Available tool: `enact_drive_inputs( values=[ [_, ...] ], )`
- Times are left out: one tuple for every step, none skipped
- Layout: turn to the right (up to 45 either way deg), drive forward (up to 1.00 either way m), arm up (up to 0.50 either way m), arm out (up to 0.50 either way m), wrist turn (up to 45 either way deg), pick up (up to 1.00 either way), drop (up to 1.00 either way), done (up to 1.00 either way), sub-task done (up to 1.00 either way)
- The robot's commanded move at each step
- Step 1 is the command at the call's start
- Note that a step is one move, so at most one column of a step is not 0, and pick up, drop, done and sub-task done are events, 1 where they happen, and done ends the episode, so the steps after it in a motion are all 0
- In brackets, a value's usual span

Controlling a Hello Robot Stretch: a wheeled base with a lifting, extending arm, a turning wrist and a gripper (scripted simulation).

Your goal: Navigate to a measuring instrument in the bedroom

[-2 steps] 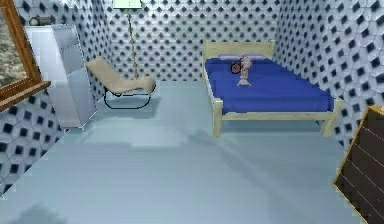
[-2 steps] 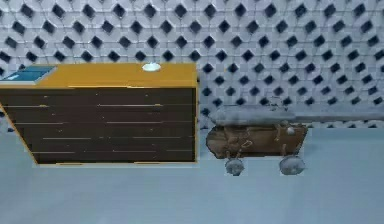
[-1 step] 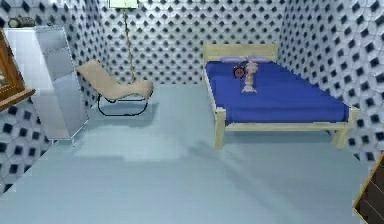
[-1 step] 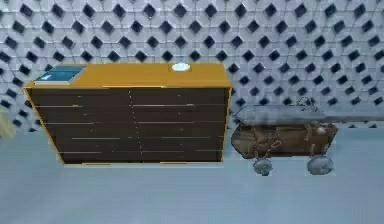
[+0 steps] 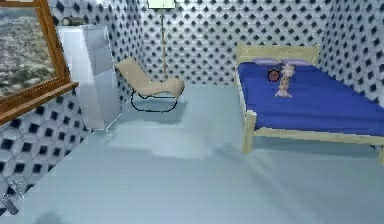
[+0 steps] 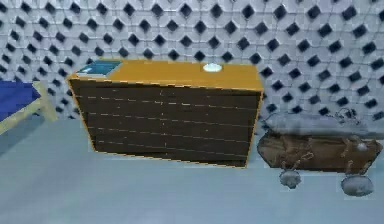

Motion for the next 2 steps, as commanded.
enact_drive_inputs(
  values=[
    [0.0, 1.00, 0.00, 0.00, 0.0, 0.00, 0.00, 0.00, 0.00],
    [0.0, 1.00, 0.00, 0.00, 0.0, 0.00, 0.00, 0.00, 0.00]
  ],
)
